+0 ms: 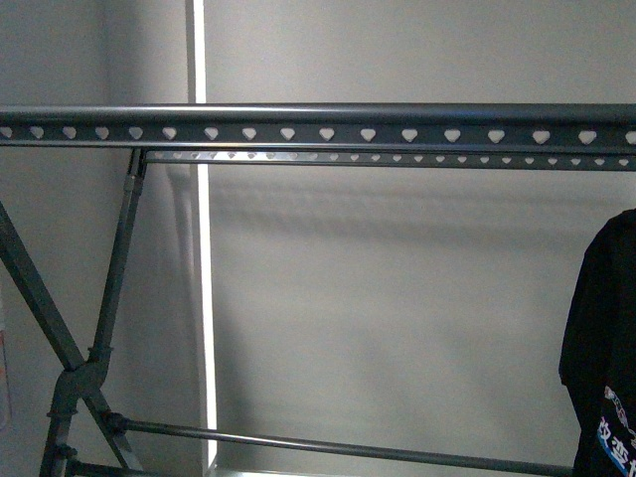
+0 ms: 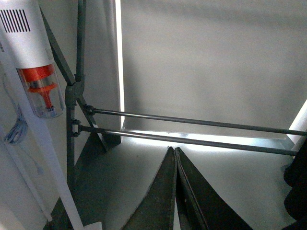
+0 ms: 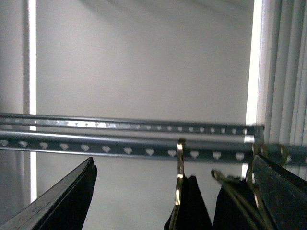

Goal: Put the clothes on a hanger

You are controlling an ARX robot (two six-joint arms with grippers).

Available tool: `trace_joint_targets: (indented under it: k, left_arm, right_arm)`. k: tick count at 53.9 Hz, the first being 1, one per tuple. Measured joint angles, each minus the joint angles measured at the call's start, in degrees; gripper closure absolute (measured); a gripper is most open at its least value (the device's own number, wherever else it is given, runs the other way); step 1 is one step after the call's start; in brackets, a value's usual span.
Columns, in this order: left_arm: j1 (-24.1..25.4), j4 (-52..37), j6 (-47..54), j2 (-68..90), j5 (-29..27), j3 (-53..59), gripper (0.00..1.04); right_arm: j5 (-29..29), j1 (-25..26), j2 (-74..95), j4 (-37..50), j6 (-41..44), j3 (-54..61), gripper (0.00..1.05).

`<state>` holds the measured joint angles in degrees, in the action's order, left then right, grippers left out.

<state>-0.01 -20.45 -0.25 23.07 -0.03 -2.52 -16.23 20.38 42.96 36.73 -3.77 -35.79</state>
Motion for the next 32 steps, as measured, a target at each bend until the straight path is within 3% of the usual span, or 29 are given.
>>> trace_joint_targets:
  k: [7,13,18,24,28,32]
  left_arm:
    - [0.0,0.28,0.04,-2.58,0.04,1.49,1.01]
    - [0.0,2.91,0.13,-5.86,-0.07,1.49,1.01]
    - [0.0,4.7,0.13,-7.63,0.0,1.49,1.01]
    - [0.0,6.34,0.13,-9.2,0.0,1.49,1.01]
    - [0.0,7.48,0.13,-10.4,-0.04,1.49,1.01]
    - [0.0,8.55,0.13,-11.43,-0.02,1.49,1.01]
  right_arm:
    - [1.88,-5.57,-18.36,-5.29,3.08,10.58,0.07]
    - [16.57,-21.81,-25.83,-6.12,6.75,19.28,0.07]
    - [26.93,-30.45,-28.06,-24.72,5.4,17.7,0.21]
    - [26.43,-31.02,-30.34,-39.19,4.81,19.54,0.38]
    - [25.18,-29.99,-31.32,-40.02,4.72,21.42,0.49]
    - [18.62,-25.38,-32.76,-40.0,4.55,22.88,0.61]
